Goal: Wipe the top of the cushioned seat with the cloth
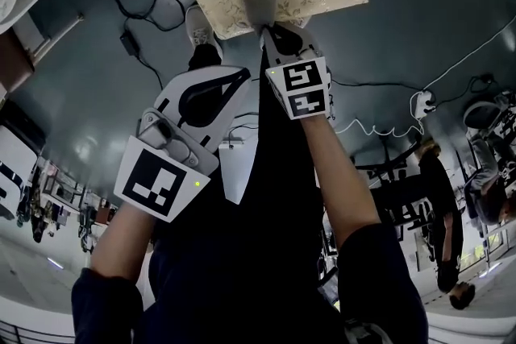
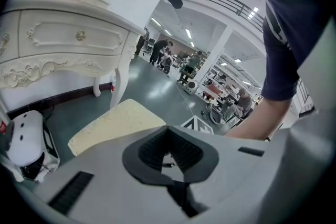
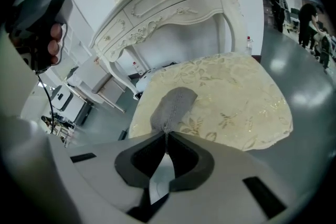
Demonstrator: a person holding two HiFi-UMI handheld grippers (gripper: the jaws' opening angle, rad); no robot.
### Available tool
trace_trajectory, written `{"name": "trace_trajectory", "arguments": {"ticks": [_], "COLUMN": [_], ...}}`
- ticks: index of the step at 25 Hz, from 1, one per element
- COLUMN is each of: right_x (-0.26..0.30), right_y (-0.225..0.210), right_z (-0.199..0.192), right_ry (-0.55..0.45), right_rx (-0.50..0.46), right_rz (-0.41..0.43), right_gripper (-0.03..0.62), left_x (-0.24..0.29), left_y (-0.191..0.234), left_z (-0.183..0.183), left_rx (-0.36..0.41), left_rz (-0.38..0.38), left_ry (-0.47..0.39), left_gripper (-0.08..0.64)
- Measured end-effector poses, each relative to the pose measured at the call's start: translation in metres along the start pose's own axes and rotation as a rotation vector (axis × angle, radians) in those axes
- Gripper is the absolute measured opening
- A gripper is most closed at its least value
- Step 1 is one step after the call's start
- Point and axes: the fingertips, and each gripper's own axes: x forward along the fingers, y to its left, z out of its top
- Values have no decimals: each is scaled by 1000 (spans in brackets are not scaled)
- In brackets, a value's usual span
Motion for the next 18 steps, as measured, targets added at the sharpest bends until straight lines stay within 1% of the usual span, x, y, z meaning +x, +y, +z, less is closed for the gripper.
{"name": "trace_trajectory", "arguments": {"ticks": [7, 14, 18], "right_x": [-22, -44, -55], "right_y": [-46, -102, -129], "right_z": [-6, -8, -8], "right_ry": [-3, -32, -41], "right_rx": [34, 117, 148], "right_rz": [-27, -91, -120], "right_gripper": [40, 40, 40], "left_x": [38, 73, 91], "left_y": [-15, -27, -32], "left_z": [24, 43, 51], "left_rx": [26, 41, 64], "left_rz": [-39, -72, -100], "left_ry": [27, 55, 77], "left_gripper": [6, 6, 6]}}
